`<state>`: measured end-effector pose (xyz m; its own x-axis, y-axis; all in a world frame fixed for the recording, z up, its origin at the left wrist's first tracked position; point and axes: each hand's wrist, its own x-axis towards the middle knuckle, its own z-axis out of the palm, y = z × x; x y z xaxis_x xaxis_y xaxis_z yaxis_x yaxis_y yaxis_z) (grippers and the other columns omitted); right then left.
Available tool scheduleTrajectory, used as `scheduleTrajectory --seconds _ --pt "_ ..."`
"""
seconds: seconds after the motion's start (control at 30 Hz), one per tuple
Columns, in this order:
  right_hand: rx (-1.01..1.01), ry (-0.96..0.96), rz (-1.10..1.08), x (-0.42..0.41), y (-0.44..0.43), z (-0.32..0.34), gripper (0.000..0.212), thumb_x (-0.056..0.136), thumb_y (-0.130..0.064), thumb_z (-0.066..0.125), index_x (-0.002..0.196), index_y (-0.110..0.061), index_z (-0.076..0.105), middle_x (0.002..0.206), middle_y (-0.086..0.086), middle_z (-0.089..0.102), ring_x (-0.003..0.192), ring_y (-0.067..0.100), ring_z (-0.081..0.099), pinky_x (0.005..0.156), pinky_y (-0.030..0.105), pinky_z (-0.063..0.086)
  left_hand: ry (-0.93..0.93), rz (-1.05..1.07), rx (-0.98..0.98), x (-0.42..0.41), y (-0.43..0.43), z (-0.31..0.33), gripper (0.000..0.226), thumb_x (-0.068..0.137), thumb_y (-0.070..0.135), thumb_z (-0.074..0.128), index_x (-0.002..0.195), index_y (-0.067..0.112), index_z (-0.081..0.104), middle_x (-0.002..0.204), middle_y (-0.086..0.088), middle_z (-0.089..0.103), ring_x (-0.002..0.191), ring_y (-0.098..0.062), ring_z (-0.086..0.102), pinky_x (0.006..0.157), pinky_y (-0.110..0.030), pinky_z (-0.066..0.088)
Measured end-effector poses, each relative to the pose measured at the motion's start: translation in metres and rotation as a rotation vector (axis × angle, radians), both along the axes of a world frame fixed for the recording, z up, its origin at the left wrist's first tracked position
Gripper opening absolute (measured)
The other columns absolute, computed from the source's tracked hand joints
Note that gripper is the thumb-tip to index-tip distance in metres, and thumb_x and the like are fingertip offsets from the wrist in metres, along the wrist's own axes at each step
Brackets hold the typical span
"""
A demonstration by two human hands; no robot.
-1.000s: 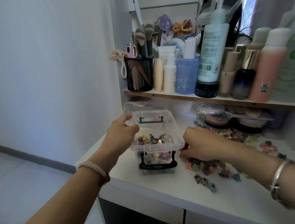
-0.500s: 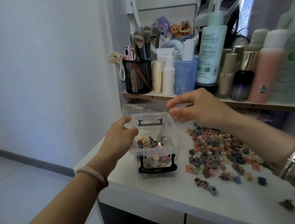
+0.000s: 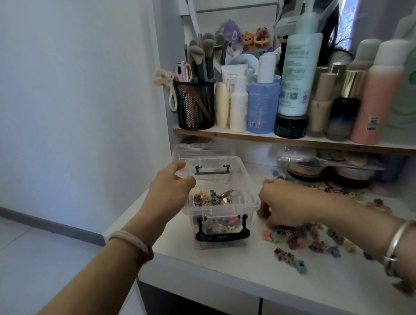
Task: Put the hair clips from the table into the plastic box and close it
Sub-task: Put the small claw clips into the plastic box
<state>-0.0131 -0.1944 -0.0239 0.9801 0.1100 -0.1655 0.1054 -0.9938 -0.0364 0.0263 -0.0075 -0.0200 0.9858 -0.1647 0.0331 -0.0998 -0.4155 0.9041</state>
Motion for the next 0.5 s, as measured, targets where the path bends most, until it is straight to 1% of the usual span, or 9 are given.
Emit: scheduleTrajectory --seconds 0.07,0.17,0.23,0.27,0.3,0.37,0.43,0.47,0.5 --pt "-0.001 -0.042 0.016 0.0 0.0 -0.004 0.022 0.084 -0.004 0.055 0.1 -0.009 0.069 0.107 0.009 0.065 0.093 0.02 0.061 0.074 0.024 0.049 -0.004 0.0 -0.001 0.0 0.0 0.0 0.046 0.094 0.011 0.045 0.139 0.013 0.038 0.127 -0.021 0.054 0.11 -0.032 0.055 0.095 -0.039 0.043" --pt "0.075 -0.157 -0.017 0.002 -0.002 0.001 0.023 0.084 -0.001 0.056 0.099 -0.01 0.07 0.104 0.003 0.067 0.081 0.011 0.056 0.071 0.019 0.045 -0.002 -0.003 -0.004 0.001 0.001 -0.001 0.046 0.094 0.011 0.045 0.139 0.013 0.038 0.125 -0.02 0.055 0.102 -0.028 0.054 0.094 -0.039 0.043" --pt "0.233 -0.315 -0.064 0.006 -0.004 0.017 0.018 0.085 -0.005 0.061 0.098 -0.012 0.071 0.091 -0.005 0.068 0.072 0.003 0.054 0.069 0.01 0.042 -0.008 -0.004 -0.004 0.001 0.001 -0.002 0.046 0.094 0.011 0.045 0.139 0.013 0.038 0.124 -0.02 0.055 0.097 -0.026 0.053 0.094 -0.039 0.043" --pt "0.363 -0.371 -0.079 0.007 -0.002 0.027 0.015 0.083 -0.008 0.064 0.094 -0.014 0.071 0.082 -0.01 0.065 0.068 0.0 0.054 0.067 0.005 0.042 -0.01 -0.004 -0.005 0.001 0.001 -0.002 0.046 0.094 0.011 0.045 0.139 0.013 0.038 0.124 -0.021 0.055 0.098 -0.027 0.053 0.094 -0.039 0.043" --pt "0.513 -0.396 -0.073 0.006 0.001 0.037 0.011 0.082 -0.01 0.067 0.09 -0.016 0.071 0.077 -0.011 0.063 0.068 0.0 0.056 0.068 0.006 0.044 -0.008 -0.004 -0.005 0.001 0.001 -0.002 0.046 0.094 0.011 0.044 0.139 0.013 0.037 0.124 -0.021 0.055 0.1 -0.029 0.054 0.094 -0.039 0.043" --pt "0.754 -0.348 -0.018 0.004 0.01 0.05 0.01 0.082 -0.014 0.068 0.091 -0.019 0.07 0.083 -0.004 0.069 0.079 0.01 0.065 0.081 0.022 0.052 -0.002 -0.002 -0.007 0.001 0.001 -0.001 0.046 0.094 0.011 0.044 0.139 0.012 0.037 0.124 -0.022 0.055 0.106 -0.032 0.055 0.094 -0.04 0.043" --pt "0.73 -0.299 0.029 0.0 0.016 0.052 0.016 0.084 -0.021 0.065 0.1 -0.021 0.068 0.099 0.002 0.07 0.087 0.015 0.067 0.088 0.033 0.052 -0.002 -0.004 -0.007 0.001 0.001 -0.001 0.046 0.093 0.011 0.045 0.138 0.013 0.038 0.124 -0.022 0.056 0.103 -0.031 0.056 0.094 -0.04 0.043" --pt "0.673 -0.309 0.033 -0.001 0.016 0.051 0.017 0.086 -0.022 0.063 0.102 -0.023 0.066 0.101 0.001 0.069 0.086 0.013 0.067 0.086 0.031 0.052 -0.003 -0.005 -0.007 0.001 0.001 -0.001 0.045 0.093 0.011 0.045 0.138 0.013 0.038 0.125 -0.022 0.055 0.103 -0.031 0.056 0.094 -0.04 0.043" --pt "0.627 -0.341 0.02 -0.002 0.015 0.048 0.015 0.087 -0.022 0.061 0.101 -0.025 0.064 0.095 -0.002 0.069 0.081 0.01 0.067 0.081 0.027 0.052 -0.002 -0.006 -0.007 0.001 0.001 -0.001 0.045 0.093 0.011 0.045 0.138 0.013 0.038 0.126 -0.022 0.055 0.106 -0.033 0.056 0.094 -0.04 0.043"
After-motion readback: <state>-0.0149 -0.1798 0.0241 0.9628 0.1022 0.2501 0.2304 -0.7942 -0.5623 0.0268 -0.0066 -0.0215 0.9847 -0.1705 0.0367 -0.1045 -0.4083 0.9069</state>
